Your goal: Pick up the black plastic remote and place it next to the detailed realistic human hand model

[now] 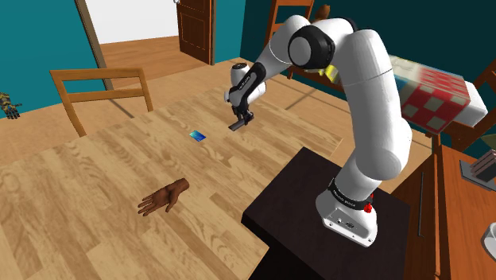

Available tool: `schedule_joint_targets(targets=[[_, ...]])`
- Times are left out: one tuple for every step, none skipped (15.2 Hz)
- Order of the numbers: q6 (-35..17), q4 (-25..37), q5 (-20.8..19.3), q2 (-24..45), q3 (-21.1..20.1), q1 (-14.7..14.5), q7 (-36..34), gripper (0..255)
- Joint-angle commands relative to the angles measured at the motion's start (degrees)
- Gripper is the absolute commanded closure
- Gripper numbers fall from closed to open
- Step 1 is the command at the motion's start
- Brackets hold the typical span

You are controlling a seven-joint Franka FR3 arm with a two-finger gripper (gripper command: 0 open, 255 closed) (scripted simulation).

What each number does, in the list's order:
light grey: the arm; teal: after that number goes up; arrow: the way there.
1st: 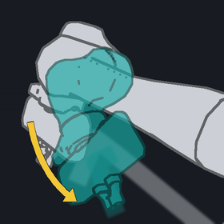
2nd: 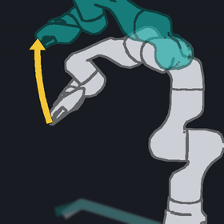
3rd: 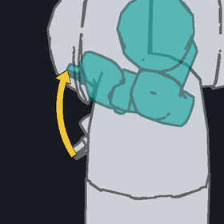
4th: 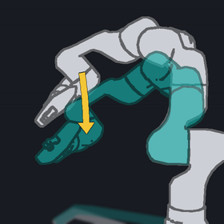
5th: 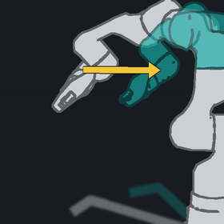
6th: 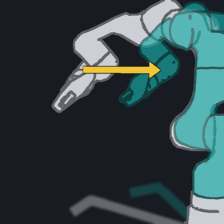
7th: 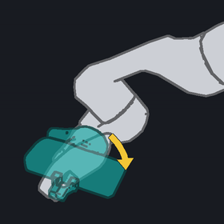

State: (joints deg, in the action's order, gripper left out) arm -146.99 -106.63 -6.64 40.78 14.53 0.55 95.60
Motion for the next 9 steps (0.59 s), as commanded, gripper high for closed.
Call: schedule_joint_targets(targets=[[0.76,-0.47,-0.12,-1.26,0.17,-0.05,0.22,255],[1.22,-0.65,-0.18,-1.91,0.25,-0.12,0.29,255],[1.69,-0.81,-0.24,-2.55,0.32,-0.20,0.36,255],[2.17,-0.96,-0.31,-3.18,0.40,-0.27,0.43,255],[2.65,-1.09,-0.37,-3.81,0.48,-0.35,0.50,255],[3.14,-1.21,-0.43,-4.43,0.55,-0.42,0.56,255],[3.63,-1.32,-0.50,-5.05,0.62,-0.49,0.63,255],[4.13,-1.42,-0.57,-5.66,0.70,-0.56,0.70,255],[4.64,-1.51,-0.63,-6.27,0.77,-0.64,0.76,255]])
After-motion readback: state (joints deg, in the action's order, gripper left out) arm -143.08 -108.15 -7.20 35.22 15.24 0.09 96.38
